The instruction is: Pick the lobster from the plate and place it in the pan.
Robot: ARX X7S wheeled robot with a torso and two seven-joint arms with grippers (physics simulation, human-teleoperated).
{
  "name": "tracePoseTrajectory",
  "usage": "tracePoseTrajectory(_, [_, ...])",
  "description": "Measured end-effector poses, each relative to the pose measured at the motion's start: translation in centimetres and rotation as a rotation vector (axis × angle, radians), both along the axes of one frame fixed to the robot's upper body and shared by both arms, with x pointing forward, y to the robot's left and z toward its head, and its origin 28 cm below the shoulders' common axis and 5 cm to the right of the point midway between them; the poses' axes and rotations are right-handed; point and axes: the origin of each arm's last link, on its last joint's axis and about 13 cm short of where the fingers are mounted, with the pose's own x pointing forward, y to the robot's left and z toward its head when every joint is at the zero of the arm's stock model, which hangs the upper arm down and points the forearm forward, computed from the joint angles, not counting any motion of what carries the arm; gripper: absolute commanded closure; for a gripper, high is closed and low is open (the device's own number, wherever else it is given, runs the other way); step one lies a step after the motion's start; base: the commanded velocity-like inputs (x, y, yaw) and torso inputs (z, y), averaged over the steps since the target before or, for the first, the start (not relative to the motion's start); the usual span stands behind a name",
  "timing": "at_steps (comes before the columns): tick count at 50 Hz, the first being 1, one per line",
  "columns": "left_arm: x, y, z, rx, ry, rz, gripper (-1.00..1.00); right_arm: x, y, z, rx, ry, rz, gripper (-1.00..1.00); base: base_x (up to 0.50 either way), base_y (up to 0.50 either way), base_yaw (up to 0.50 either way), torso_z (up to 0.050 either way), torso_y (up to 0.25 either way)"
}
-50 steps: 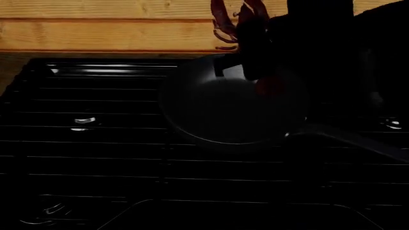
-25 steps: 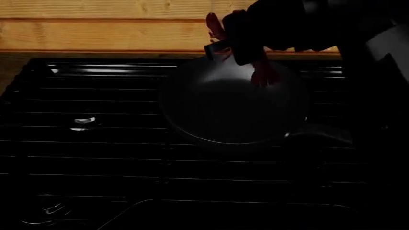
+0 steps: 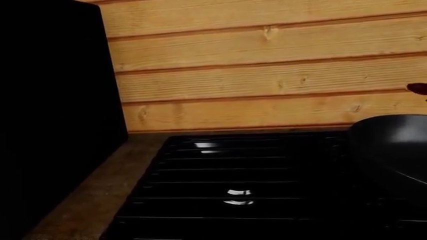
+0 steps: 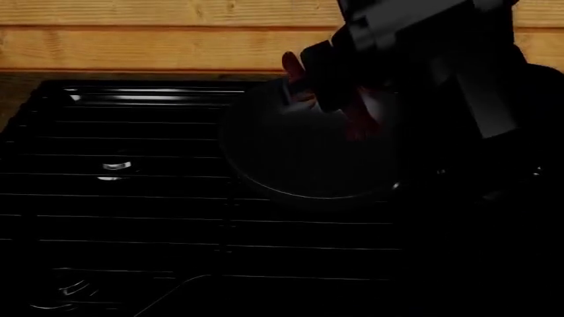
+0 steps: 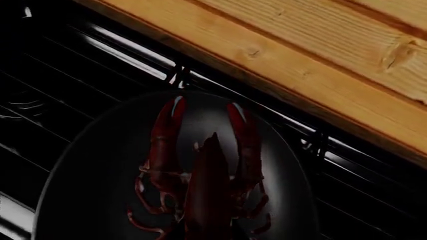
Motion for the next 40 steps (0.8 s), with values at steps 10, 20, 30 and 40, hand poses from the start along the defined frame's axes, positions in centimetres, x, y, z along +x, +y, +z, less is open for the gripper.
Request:
tracePoseTrajectory(10, [0.0,0.0,-0.2,-0.002,0.005,-0.001,-1.0,0.1,0.2,-0.8,-0.016,0.02,-0.008,1.0,0.0,0.0,0.0,0.0,0.0])
tracePoseTrajectory(20, [0.0,0.0,-0.3,-0.005,0.007,-0.001,-1.0,0.3,0.7,-1.6,-0.035,0.04,0.005,1.0,0.0,0.0,0.0,0.0,0.001])
tracePoseTrajectory(30, [0.0,0.1,-0.3,-0.006,0.008,0.002,-1.0,0.4,1.0,-2.5,-0.045,0.054,0.017,1.0,0.0,0.0,0.0,0.0,0.0])
tracePoseTrajectory(40, [0.1,0.1,-0.5,-0.007,0.011,0.001,-1.0,0.5,1.1,-3.1,-0.047,0.063,0.024,1.0,0.0,0.0,0.0,0.0,0.0])
